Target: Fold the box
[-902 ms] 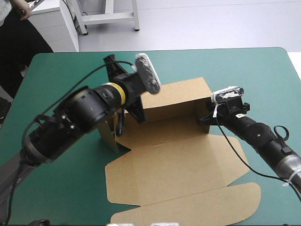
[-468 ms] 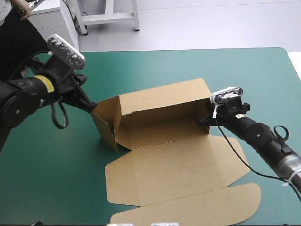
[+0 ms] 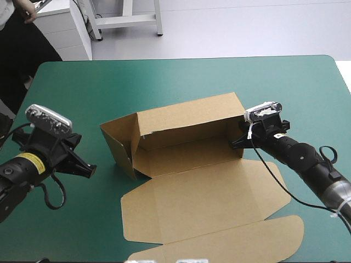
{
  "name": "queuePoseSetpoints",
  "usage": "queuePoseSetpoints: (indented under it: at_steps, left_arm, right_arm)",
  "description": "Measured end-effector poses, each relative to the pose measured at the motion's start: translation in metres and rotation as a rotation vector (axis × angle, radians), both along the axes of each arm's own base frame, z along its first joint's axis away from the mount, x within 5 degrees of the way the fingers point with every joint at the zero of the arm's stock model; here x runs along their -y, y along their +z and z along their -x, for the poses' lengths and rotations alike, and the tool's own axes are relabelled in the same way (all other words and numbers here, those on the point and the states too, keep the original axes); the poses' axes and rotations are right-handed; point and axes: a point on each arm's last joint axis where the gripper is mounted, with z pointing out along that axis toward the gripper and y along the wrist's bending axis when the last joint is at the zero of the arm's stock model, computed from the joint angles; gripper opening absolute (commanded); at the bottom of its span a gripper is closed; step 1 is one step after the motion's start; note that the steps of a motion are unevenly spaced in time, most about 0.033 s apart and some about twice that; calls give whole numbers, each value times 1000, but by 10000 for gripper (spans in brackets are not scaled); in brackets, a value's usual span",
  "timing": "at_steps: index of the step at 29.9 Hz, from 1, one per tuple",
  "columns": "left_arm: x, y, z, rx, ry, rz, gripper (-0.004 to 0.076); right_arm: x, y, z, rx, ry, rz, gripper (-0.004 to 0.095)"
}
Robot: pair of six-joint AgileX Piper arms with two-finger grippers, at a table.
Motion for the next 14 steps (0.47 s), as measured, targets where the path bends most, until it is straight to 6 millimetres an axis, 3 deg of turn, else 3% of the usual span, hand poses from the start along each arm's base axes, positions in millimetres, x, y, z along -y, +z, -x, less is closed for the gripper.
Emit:
queuePoseSetpoints:
  at_steps: [4, 9, 14]
  left_arm:
    - [-7, -14, 10, -6, 10, -4, -8]
    - [-12, -14, 14, 25, 23, -28, -8]
    - [-14, -13, 13, 49, 32, -52, -8]
  right_arm:
    - [-4, 11, 2, -4, 46, -15, -16]
    - [-8, 34, 0, -48, 82, -19, -16]
    - [-5, 57, -6, -202, 48, 64, -16]
